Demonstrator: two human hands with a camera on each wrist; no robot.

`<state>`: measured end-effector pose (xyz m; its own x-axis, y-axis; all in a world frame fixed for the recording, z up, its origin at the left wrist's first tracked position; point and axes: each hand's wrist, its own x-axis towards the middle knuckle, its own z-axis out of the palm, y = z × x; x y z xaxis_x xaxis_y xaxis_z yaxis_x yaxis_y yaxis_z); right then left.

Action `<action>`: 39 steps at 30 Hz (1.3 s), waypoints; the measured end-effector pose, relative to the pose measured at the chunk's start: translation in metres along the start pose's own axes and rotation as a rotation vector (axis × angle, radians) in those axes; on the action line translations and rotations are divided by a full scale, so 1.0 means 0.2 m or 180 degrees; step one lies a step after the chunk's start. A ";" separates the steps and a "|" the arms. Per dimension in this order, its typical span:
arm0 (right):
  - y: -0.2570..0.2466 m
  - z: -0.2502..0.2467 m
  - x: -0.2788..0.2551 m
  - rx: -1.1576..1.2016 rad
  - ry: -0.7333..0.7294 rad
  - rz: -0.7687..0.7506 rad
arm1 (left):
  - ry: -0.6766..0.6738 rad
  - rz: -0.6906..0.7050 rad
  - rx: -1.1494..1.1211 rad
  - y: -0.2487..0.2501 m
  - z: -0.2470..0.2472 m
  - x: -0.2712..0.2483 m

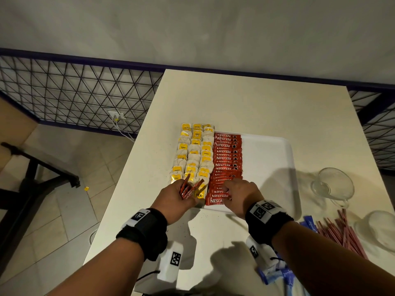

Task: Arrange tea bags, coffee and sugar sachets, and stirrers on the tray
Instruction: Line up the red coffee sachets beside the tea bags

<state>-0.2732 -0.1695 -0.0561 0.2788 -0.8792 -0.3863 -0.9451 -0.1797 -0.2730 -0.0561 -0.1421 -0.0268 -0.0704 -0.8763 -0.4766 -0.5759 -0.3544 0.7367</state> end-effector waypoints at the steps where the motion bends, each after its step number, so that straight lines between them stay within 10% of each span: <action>1: 0.00 0.00 0.00 0.0013 -0.0003 -0.0005 | -0.0124 -0.0176 -0.0408 0.01 0.00 0.00; 5: 0.01 -0.01 0.00 0.0077 -0.0007 -0.0007 | -0.0547 -0.0646 -0.1768 0.04 0.01 -0.03; 19: 0.00 -0.09 -0.11 0.1599 0.0103 -0.0165 | -0.0358 -0.0068 -0.1279 0.14 0.04 0.01; 39: 0.04 0.02 -0.05 -0.0018 -0.0373 -0.0142 | 0.0382 0.0091 0.0391 0.04 0.04 0.03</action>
<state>-0.2837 -0.1604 -0.0579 0.3384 -0.8128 -0.4742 -0.9321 -0.2203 -0.2875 -0.0682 -0.1471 -0.0274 0.0052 -0.9207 -0.3902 -0.6709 -0.2926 0.6814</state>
